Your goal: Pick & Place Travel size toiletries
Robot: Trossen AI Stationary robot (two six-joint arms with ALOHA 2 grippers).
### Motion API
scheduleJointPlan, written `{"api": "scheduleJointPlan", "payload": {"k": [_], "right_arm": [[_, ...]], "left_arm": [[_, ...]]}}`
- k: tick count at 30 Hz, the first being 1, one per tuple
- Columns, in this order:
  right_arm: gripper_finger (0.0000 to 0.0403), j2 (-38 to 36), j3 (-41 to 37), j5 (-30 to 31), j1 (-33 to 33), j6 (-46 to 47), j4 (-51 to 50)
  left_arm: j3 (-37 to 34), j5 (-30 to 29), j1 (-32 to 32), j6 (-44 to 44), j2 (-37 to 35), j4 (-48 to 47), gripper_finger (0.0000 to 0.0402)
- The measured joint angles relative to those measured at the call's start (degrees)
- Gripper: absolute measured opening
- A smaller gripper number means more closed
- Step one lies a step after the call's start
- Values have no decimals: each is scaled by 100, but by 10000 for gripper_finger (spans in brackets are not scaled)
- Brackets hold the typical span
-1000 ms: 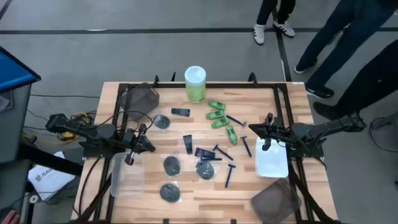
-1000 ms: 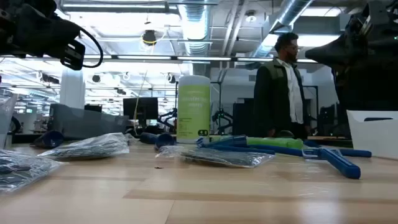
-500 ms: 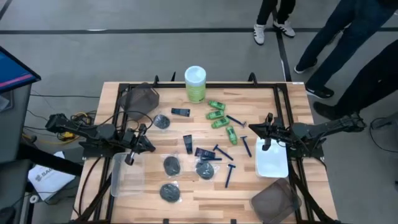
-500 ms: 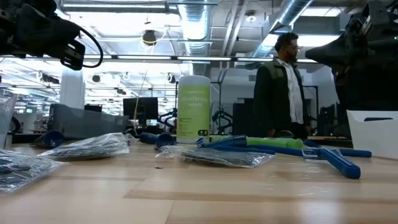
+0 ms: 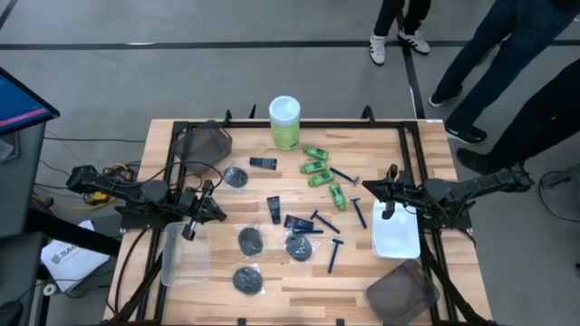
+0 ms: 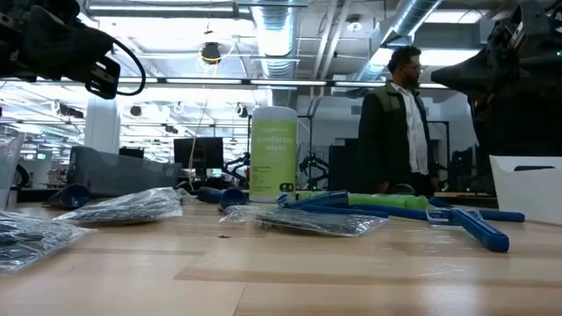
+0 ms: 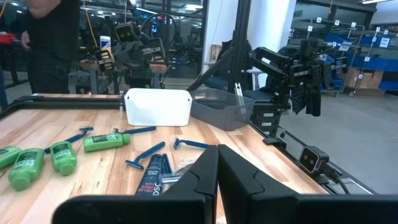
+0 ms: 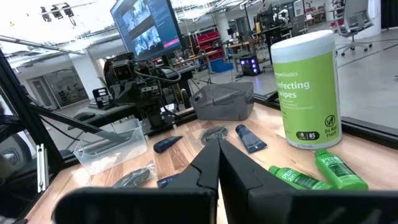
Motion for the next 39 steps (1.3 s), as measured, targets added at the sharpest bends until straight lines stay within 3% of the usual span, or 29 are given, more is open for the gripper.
{"api": "scheduleJointPlan", "payload": {"k": [39], "right_arm": [[0, -2, 0, 0, 0, 2, 22]], "left_arm": [[1, 1, 0, 0, 0, 141, 3]]}}
